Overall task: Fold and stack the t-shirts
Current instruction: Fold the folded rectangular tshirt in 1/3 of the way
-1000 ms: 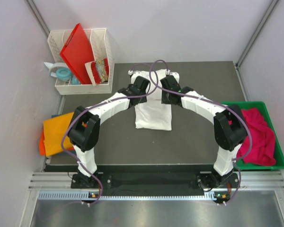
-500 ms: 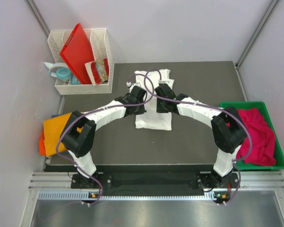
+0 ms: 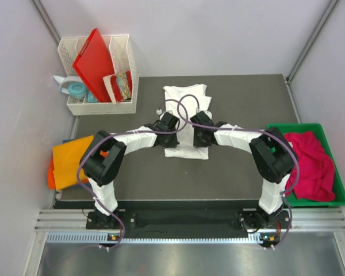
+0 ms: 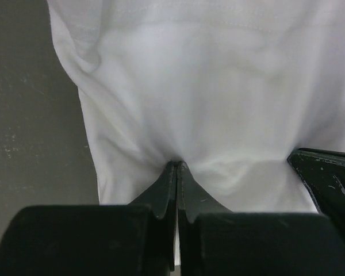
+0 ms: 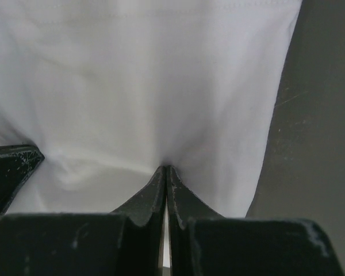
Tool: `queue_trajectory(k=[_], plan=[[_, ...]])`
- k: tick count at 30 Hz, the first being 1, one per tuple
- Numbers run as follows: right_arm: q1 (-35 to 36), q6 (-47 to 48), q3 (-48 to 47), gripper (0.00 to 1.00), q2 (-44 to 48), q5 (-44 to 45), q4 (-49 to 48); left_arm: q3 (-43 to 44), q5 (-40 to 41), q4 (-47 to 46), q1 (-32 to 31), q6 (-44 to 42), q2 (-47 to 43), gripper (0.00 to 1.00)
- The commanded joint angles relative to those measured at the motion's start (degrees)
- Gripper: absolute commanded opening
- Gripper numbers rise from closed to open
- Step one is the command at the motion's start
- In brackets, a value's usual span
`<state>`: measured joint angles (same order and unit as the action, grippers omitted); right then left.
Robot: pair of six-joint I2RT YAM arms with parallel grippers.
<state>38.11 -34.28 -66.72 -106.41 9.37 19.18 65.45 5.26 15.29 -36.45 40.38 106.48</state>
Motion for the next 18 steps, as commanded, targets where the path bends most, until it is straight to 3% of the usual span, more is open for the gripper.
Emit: queue_trajectory(k=[1, 11, 18], plan=[[1.08, -2.01, 5.45, 0.0, 0.67, -1.89, -1.25, -6.63, -2.71, 0.27, -1.6, 1.63, 0.31, 0.0], [6.89, -7.72, 20.65, 0.0, 6.21, -1.9, -5.99, -15.61, -0.51, -0.61, -8.64, 5.23, -4.6, 0.0], [14.7, -12.2, 26.63, 0.0, 11.12, -0.4, -4.85, -21.59, 1.94, 2.55, -14.78, 9.18, -11.9, 0.0]])
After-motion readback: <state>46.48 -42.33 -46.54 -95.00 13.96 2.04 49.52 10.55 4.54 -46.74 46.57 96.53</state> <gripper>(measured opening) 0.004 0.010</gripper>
